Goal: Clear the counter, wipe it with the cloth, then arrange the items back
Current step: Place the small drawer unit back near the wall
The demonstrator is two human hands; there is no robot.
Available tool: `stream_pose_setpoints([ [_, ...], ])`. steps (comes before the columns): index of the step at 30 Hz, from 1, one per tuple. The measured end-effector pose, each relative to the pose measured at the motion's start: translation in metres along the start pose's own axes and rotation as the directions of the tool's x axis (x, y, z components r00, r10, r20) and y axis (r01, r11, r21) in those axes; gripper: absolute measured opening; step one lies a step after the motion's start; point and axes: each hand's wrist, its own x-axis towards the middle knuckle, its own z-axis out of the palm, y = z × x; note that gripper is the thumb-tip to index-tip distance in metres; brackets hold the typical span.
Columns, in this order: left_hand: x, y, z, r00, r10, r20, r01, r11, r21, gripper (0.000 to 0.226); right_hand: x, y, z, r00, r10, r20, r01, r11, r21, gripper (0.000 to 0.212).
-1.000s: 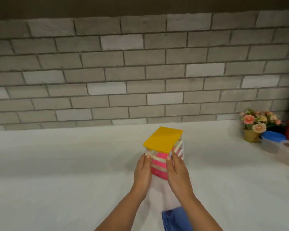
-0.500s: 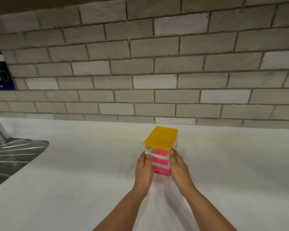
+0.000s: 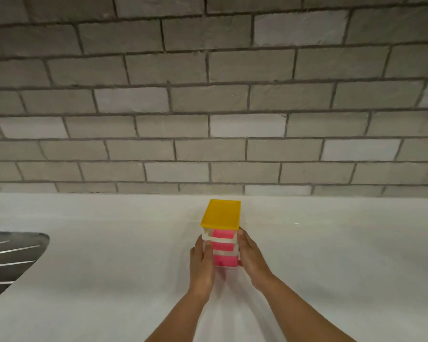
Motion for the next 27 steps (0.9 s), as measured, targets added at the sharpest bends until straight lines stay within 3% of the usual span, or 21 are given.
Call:
stream_pose_setpoints([
  [2,0.01,-0.002,0.001,1.0,0.009,-0.004,-0.009,1.0,-0.002,0.047,0.01,-0.001,0.003,1.0,-0.005,0.021,0.005,1.0,0.011,0.086],
  [6,0.036,-0.024,0.004,0.999,0.008,-0.046,-0.009,1.0,-0.022,0.076,0.014,-0.02,0.006,0.998,-0.01,0.07,0.007,0.999,0.035,0.051],
  [8,0.035,-0.018,0.004,0.999,0.017,-0.05,-0.018,0.999,-0.03,0.072,0.019,-0.02,0.005,0.995,-0.01,0.096,0.007,0.999,0.035,0.044],
  [12,0.032,-0.008,0.004,0.998,0.041,-0.048,-0.043,0.999,-0.022,0.043,0.029,-0.015,0.005,0.987,-0.005,0.159,-0.002,0.999,0.042,0.038],
  [19,0.053,-0.03,0.005,0.996,0.061,-0.064,-0.064,0.997,-0.049,0.06,0.038,-0.017,0.012,0.985,-0.011,0.17,0.016,0.999,-0.031,0.041],
  [24,0.049,-0.02,0.002,0.999,0.04,-0.025,-0.041,0.999,-0.007,0.048,0.035,-0.018,0.011,0.989,-0.013,0.147,0.021,0.998,-0.056,0.036],
  [27,0.043,-0.011,0.004,0.997,0.002,-0.071,-0.001,1.0,0.004,0.049,0.029,-0.022,0.007,0.991,-0.016,0.133,0.027,0.996,-0.085,0.033],
])
